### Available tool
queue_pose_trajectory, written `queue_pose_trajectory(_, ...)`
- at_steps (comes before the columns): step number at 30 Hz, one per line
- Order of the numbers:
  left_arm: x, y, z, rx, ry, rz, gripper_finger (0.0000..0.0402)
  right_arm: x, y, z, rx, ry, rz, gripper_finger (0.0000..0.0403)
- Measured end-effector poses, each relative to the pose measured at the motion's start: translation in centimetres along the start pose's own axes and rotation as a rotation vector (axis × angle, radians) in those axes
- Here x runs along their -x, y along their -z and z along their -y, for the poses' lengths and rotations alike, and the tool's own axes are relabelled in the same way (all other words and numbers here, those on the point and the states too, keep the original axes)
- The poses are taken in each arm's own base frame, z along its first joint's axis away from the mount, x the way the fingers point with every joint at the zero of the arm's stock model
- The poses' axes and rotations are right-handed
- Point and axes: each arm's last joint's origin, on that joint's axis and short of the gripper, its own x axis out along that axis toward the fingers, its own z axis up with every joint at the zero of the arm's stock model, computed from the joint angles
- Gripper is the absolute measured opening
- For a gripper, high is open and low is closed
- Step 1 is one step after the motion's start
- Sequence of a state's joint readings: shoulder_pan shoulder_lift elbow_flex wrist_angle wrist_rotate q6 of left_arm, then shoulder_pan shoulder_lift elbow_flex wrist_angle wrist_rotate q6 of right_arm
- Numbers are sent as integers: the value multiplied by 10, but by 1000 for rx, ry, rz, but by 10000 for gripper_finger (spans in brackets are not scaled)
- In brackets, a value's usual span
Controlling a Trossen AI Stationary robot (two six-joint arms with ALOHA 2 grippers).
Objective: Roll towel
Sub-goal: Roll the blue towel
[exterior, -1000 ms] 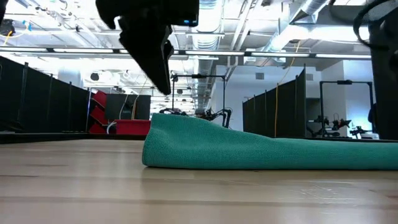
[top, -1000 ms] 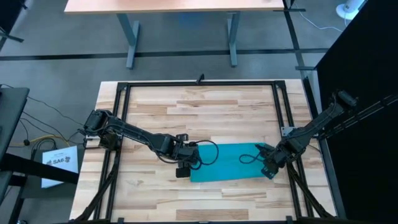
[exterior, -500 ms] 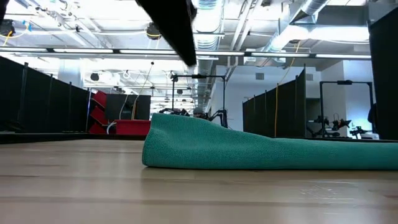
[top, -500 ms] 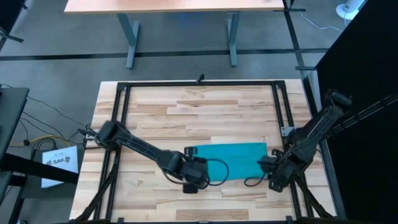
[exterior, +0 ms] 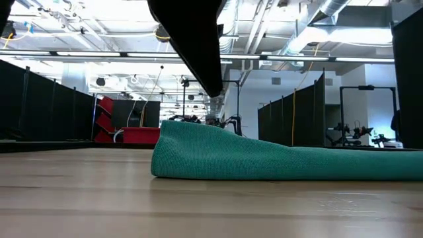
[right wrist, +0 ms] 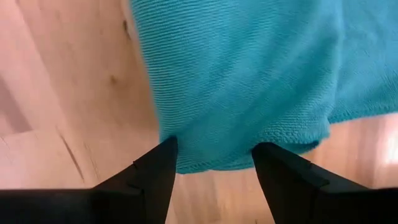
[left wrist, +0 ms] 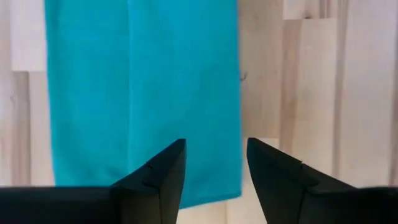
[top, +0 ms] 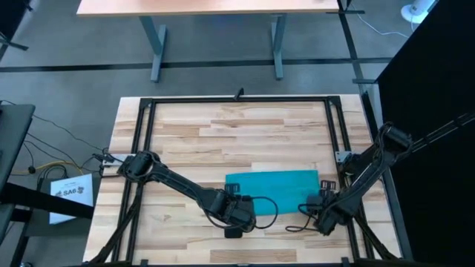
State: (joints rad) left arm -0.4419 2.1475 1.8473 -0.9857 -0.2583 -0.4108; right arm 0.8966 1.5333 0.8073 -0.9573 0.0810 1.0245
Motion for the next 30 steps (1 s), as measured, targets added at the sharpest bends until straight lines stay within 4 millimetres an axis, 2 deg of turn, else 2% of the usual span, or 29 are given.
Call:
queue_pose_trajectory(5, 0, -1, 3, 88, 59, -10, 183, -8, -3, -4, 12, 49, -8, 204)
queue_pose_trajectory(10, 0, 0, 4, 84, 38, -1, 213, -13, -6, -4, 73, 65, -20, 204)
queue_pose_trajectory(18, -29, 12, 24, 40, 10, -67, 220, -13, -11, -1, 87, 72, -19, 204)
queue_pose_trajectory(25, -37, 10, 18, 71, -98, -32, 220, -14, -13, -2, 107, 52, -2, 204)
queue_pose_trajectory(30, -54, 9, 26, 46, -25, -41, 219, -14, -16, -4, 98, 33, 23, 203)
